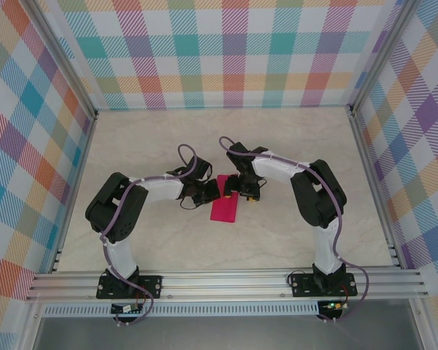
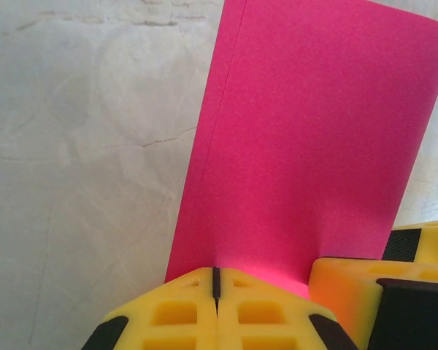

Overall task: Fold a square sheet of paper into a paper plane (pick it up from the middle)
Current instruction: Hold the square sheet of paper at the center of the table.

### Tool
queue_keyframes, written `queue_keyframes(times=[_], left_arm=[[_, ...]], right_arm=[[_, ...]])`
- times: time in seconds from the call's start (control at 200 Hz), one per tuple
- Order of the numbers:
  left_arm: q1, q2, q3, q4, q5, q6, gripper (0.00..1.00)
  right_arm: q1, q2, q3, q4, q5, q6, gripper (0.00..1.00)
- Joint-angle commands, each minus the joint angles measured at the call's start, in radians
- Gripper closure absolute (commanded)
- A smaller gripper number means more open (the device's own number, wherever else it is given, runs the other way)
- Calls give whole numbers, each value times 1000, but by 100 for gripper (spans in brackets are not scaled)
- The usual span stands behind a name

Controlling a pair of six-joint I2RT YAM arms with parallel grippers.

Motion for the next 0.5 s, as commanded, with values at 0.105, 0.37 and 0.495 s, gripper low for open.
queue_keyframes(times=[0.105,0.37,0.495], left_arm=[[-13,39,-17,-47,-49,21,100],[-17,46,-41,-56,-64,39,100],[-17,50,-37,-62,-66,44,100]], right_arm=[[-1,60,-60,19,-13,-13,22],[-64,-182,-92,140,-167,-39,19],[-90,-249,-164,260,-324,-19,36]])
